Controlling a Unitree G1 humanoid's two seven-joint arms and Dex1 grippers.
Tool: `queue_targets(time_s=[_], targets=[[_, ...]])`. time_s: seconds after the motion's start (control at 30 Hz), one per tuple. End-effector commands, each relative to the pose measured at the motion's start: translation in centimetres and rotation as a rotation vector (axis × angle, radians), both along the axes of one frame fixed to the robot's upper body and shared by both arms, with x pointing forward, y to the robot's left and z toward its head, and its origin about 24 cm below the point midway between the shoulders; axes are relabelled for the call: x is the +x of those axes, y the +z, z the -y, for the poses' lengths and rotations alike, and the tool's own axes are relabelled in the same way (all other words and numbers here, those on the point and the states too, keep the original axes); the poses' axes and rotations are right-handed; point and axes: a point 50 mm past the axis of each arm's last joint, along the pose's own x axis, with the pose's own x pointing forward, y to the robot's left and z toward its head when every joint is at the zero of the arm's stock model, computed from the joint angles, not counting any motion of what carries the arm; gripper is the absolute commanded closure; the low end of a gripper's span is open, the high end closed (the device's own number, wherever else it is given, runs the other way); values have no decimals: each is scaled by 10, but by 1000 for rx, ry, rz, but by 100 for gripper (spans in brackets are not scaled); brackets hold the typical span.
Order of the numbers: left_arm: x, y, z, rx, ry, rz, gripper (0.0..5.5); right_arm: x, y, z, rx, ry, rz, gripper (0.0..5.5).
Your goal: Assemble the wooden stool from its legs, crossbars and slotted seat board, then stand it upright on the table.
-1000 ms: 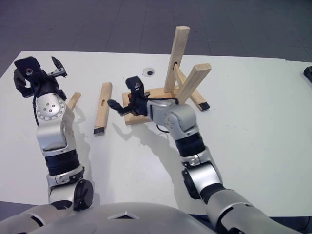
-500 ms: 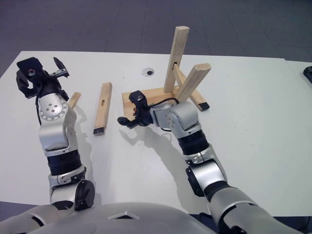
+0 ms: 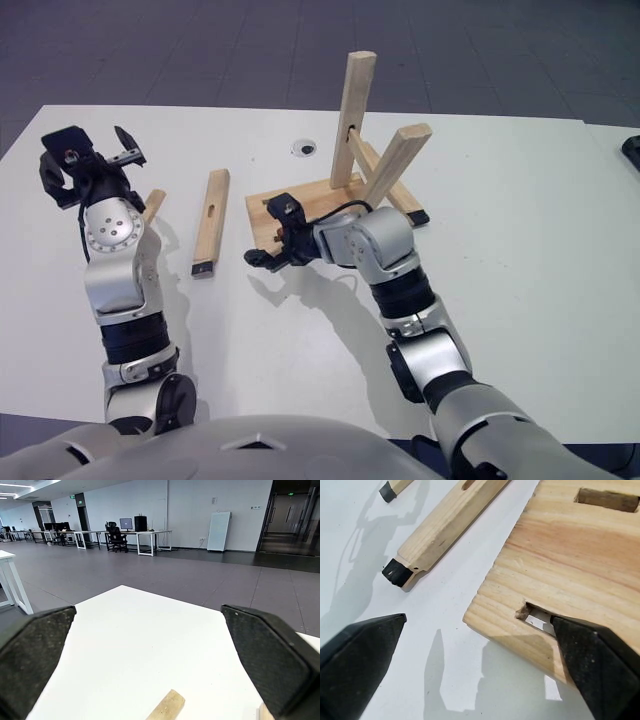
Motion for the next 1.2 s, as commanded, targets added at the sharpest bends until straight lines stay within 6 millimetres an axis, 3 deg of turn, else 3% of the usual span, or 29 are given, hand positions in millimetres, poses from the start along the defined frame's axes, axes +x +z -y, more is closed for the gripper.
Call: queue_targets(time_s=[0.03,0.23,0.37,0.47,0.6,0.73,1.0,1.1,1.2], targets=[[-1,0,2,0,3,-2,10,-2,-13,-6,-66,79,-54,14],[-3,1,-3,3,27,2,10,-18,-10,26,-157,386,-32,14],[-5,0,-5,5,39,0,10,-23,-1,62,-300,675,96,14],[-6,0,-5,7,42,-3,10,-11,9,88,-482,872,250,14],[-7,-2,-5,9,38,-12,10,9,23,104,-657,990,381,14],[-8,-5,-3,10,32,-24,10,21,28,104,-686,1013,425,14],[-6,-4,-4,23,17,-29,10,20,29,105,-645,976,444,14],[-9,1,-8,93,-37,-28,10,12,60,107,-454,886,490,14],[-13,-14,-18,165,-122,-140,10,10,108,112,-141,666,661,14]])
